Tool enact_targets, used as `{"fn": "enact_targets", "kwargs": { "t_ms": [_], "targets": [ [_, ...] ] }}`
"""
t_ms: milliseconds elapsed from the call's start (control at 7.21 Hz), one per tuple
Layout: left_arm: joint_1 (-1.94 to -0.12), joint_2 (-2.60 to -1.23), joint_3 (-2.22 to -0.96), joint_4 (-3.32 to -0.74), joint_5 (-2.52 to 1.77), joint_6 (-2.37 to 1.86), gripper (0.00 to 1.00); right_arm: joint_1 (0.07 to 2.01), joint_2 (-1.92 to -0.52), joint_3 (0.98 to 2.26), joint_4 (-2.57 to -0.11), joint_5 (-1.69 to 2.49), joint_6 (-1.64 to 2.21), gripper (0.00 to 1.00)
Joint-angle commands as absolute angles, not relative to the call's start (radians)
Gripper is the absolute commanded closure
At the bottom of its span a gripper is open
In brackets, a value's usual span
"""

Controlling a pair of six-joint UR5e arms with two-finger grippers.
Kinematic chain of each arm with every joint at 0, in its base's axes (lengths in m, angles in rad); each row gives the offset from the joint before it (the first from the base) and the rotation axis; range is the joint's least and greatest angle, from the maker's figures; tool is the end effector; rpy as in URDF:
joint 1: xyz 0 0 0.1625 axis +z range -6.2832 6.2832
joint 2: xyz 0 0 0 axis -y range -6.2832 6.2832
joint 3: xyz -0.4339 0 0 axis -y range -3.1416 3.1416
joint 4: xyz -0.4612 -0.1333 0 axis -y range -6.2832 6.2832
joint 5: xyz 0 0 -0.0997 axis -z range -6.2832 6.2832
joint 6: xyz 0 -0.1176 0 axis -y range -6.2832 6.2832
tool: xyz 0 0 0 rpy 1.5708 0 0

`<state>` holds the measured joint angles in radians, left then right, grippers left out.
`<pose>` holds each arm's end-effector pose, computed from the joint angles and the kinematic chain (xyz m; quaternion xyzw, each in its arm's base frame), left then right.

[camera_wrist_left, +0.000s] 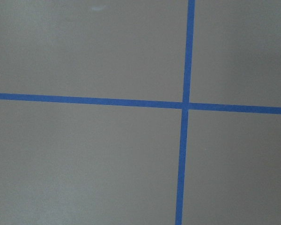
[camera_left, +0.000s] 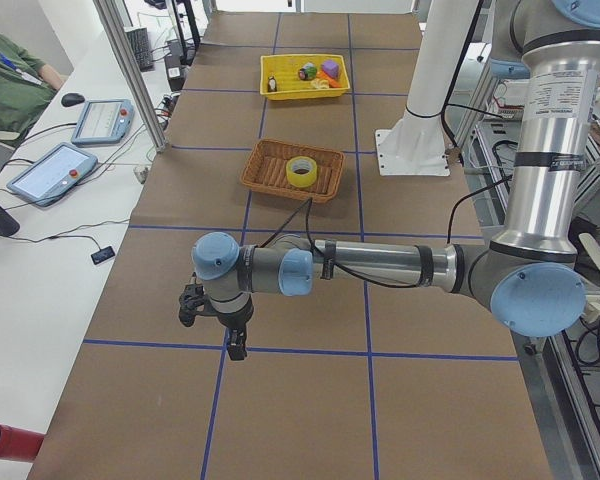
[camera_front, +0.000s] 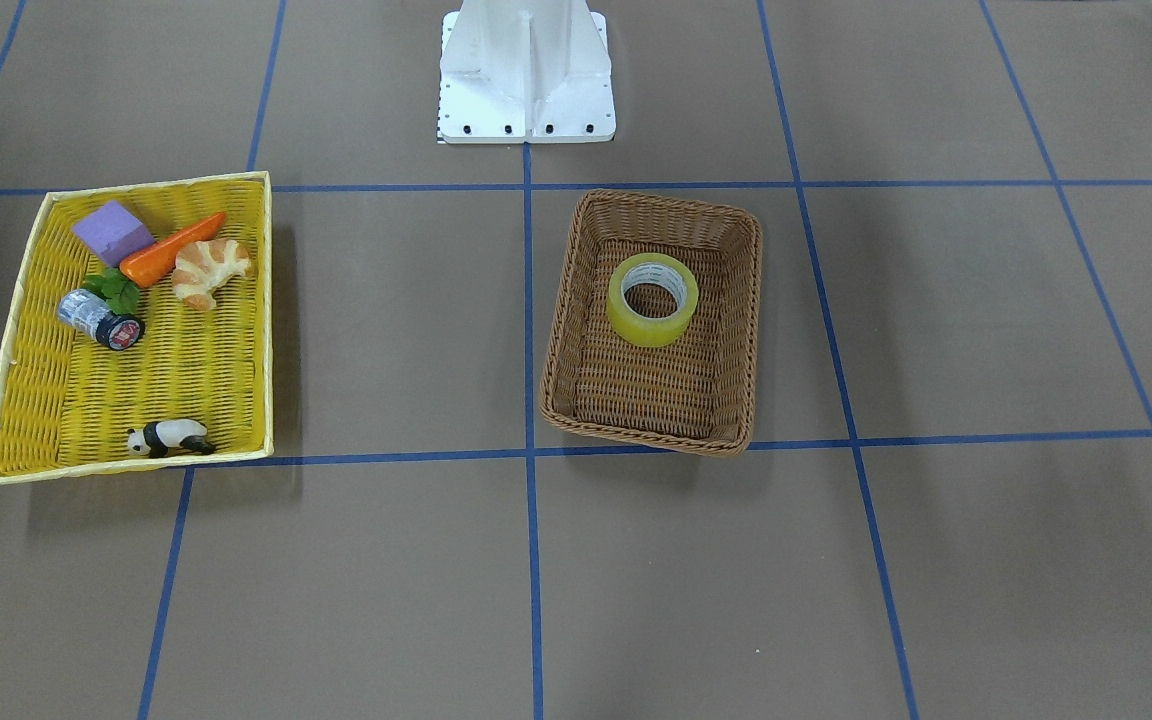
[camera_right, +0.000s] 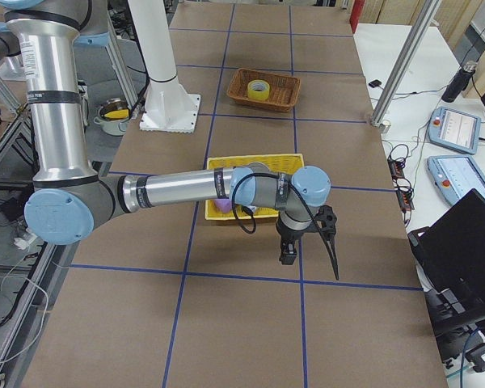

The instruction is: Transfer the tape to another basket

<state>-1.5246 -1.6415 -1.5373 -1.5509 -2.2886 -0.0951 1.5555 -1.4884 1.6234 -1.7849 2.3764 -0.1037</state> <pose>-0.0285 -0.5947 0.6650 -0.0167 0.3509 -0.0199 0.9360 0.0395 -0.5863 0.6219 -0.0190 -0.3929 -0.0392 0.9185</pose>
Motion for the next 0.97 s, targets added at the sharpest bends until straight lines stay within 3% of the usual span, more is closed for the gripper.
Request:
{"fn": "enact_targets", "kwargs": {
  "t_ms": [0,832],
  "targets": [
    [-1.525,-1.641,-1.54,-1.548,-2.289,-0.095,0.02,1.552,-1.489,1.577,-1.721,2.376,-0.097,0.0],
    [-1.529,-1.62,-1.546,-1.551,-2.312,-0.095,0.02,1.552,-1.493,1.578,-1.72,2.376,-0.095,0.0]
  ]
}}
